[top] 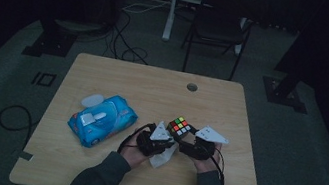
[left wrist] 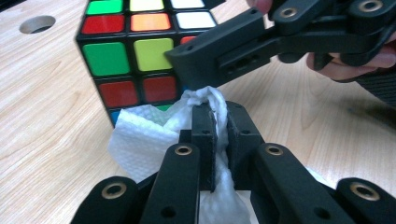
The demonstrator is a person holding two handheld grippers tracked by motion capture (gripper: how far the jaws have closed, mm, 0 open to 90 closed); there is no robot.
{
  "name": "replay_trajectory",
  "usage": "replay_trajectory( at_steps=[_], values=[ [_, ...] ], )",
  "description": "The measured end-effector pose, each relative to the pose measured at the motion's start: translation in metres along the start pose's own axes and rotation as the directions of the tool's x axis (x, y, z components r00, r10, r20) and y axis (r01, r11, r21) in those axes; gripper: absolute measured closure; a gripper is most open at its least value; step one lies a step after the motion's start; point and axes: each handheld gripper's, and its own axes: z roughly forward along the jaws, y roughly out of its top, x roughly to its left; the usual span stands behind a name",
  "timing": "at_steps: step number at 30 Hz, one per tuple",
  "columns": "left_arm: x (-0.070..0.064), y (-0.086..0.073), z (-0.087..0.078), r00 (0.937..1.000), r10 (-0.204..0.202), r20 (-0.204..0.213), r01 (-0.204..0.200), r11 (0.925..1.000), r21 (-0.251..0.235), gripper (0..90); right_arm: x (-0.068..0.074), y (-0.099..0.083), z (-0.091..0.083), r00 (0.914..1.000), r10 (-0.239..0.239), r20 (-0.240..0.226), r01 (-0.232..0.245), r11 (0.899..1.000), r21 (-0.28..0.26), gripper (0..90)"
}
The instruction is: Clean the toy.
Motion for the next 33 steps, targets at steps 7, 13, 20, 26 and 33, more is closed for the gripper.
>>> replay_trajectory(
  at_steps=[7, 13, 20, 26, 33],
  values=[
    [0.009, -0.001, -0.008, 0.9993, -0.018, -0.032, 0.018, 0.9998, -0.012, 84.5, 0.001, 0.0, 0.001, 0.9999, -0.003, -0.01, 0.003, 1.0, 0.005, 34.9],
    [0.02, 0.0, -0.016, 0.9975, -0.037, -0.059, 0.036, 0.9989, -0.029, 84.5, 0.003, 0.0, 0.002, 0.9998, -0.007, -0.019, 0.007, 1.0, 0.009, 34.9],
    [0.03, 0.001, -0.023, 0.9943, -0.059, -0.089, 0.055, 0.9975, -0.045, 84.5, 0.003, 0.0, 0.002, 0.9996, -0.014, -0.025, 0.015, 1.0, 0.013, 34.9],
    [0.036, 0.002, -0.028, 0.9914, -0.079, -0.104, 0.073, 0.9952, -0.065, 84.5, 0.005, 0.001, 0.002, 0.9992, -0.021, -0.034, 0.022, 1.0, 0.016, 34.9],
    [0.043, 0.006, -0.036, 0.9894, -0.089, -0.115, 0.079, 0.9934, -0.083, 84.5, 0.012, 0.001, 0.004, 0.9967, -0.058, -0.057, 0.06, 0.998, 0.028, 34.9]
  ],
)
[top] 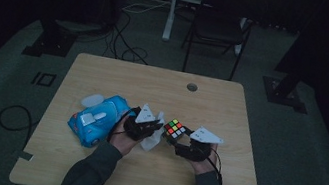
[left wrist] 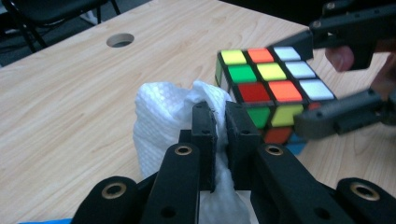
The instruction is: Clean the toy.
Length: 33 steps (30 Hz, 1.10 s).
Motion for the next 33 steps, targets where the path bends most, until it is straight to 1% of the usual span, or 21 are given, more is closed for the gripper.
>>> replay_trajectory(
  at_steps=[7, 9, 13, 18, 19, 26, 30, 33],
  values=[
    [0.005, 0.005, -0.004, 1.0, -0.001, -0.006, 0.001, 0.9999, -0.012, 84.5, 0.005, 0.001, 0.002, 0.9996, -0.019, -0.019, 0.019, 1.0, 0.006, 34.9],
    [0.006, 0.008, -0.004, 1.0, 0.001, -0.005, -0.001, 0.9999, -0.016, 84.5, 0.007, 0.001, 0.002, 0.9991, -0.031, -0.029, 0.031, 0.999, 0.007, 34.9],
    [0.008, 0.013, -0.003, 0.9999, 0.011, -0.007, -0.011, 0.9998, -0.016, 84.4, 0.012, 0.002, 0.003, 0.9978, -0.053, -0.041, 0.053, 0.999, 0.011, 34.9],
    [0.012, 0.018, -0.001, 1.0, 0.008, -0.001, -0.008, 0.9997, -0.021, 84.5, 0.017, 0.002, 0.003, 0.9962, -0.071, -0.051, 0.072, 0.997, 0.013, 34.9],
    [0.013, 0.02, -0.001, 0.9999, 0.014, 0.001, -0.014, 0.9997, -0.018, 84.5, 0.018, 0.002, 0.003, 0.9958, -0.073, -0.054, 0.074, 0.997, 0.017, 34.9],
    [0.015, 0.026, 0.004, 0.9998, 0.013, 0.011, -0.013, 0.9996, -0.023, 84.5, 0.032, 0.001, 0.009, 0.9901, -0.114, -0.082, 0.117, 0.993, 0.031, 34.9],
    [0.017, 0.028, 0.009, 0.9998, 0.015, 0.013, -0.015, 0.9997, -0.019, 84.4, 0.037, 0.001, 0.011, 0.9874, -0.127, -0.095, 0.131, 0.991, 0.035, 34.9],
    [0.02, 0.028, 0.012, 0.9999, 0.013, 0.006, -0.013, 0.9998, -0.014, 84.4, 0.04, 0.001, 0.012, 0.9853, -0.135, -0.105, 0.139, 0.99, 0.034, 34.9]
  ],
)
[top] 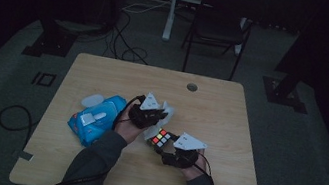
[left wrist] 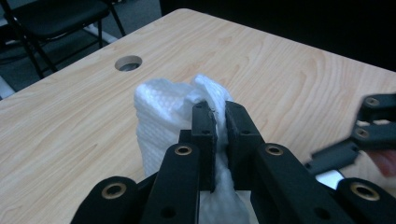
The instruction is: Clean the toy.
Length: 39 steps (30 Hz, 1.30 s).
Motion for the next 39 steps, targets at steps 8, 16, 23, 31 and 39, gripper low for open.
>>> replay_trajectory(
  at_steps=[8, 16, 23, 31, 39],
  values=[
    [0.015, -0.002, 0.009, 0.9993, -0.023, -0.029, 0.024, 0.9994, 0.026, 84.5, 0.008, 0.001, 0.003, 0.9995, -0.021, -0.025, 0.021, 1.0, 0.01, 34.9],
    [0.017, 0.0, 0.012, 0.9992, -0.023, -0.031, 0.024, 0.9992, 0.033, 84.4, 0.018, 0.0, 0.01, 0.9972, -0.053, -0.053, 0.054, 0.998, 0.023, 34.9],
    [0.014, 0.007, 0.014, 0.9995, -0.009, -0.03, 0.01, 0.9996, 0.026, 84.4, 0.023, 0.001, 0.013, 0.9952, -0.066, -0.072, 0.067, 0.998, 0.02, 34.9],
    [0.013, 0.01, 0.018, 0.9994, -0.004, -0.035, 0.006, 0.9995, 0.03, 84.4, 0.025, 0.001, 0.013, 0.9934, -0.067, -0.092, 0.069, 0.997, 0.016, 34.9],
    [0.003, 0.011, 0.017, 0.9999, 0.014, 0.006, -0.014, 0.9993, 0.036, 84.3, 0.021, 0.001, 0.011, 0.9965, -0.054, -0.064, 0.055, 0.998, 0.009, 34.8]
  ],
)
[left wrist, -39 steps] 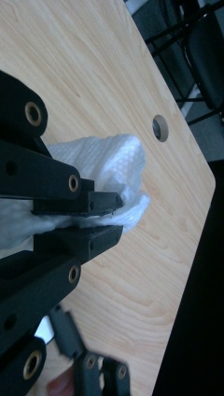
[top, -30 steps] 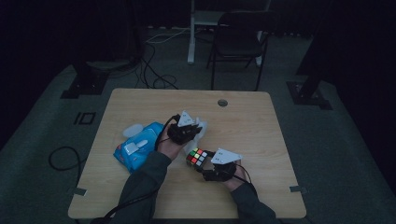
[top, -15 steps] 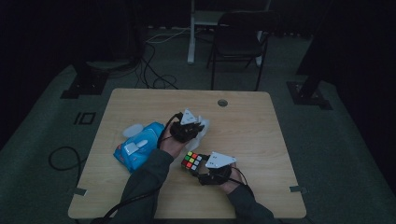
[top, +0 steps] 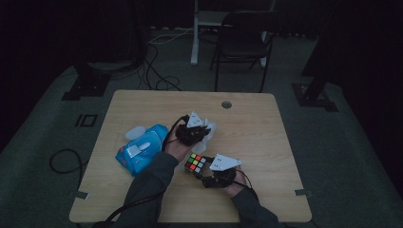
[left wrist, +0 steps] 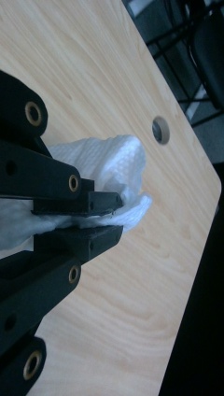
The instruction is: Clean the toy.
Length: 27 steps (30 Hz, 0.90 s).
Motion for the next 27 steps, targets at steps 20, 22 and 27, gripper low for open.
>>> replay_trajectory(
  at_steps=[20, 22, 27],
  values=[
    [-0.022, -0.011, -0.003, 0.9951, 0.002, 0.099, -0.003, 1.0, 0.004, 84.2, -0.018, -0.002, -0.013, 0.9965, 0.036, 0.075, -0.034, 0.999, -0.025, 34.8],
    [-0.023, -0.012, -0.002, 0.9945, -0.001, 0.104, 0.0, 0.9999, 0.011, 84.2, -0.018, -0.002, -0.013, 0.9965, 0.031, 0.077, -0.029, 0.999, -0.022, 34.9],
    [-0.021, -0.013, 0.0, 0.9942, -0.008, 0.107, 0.006, 0.9998, 0.02, 84.2, -0.018, -0.002, -0.013, 0.9965, 0.027, 0.079, -0.025, 0.999, -0.021, 34.9]
  ],
)
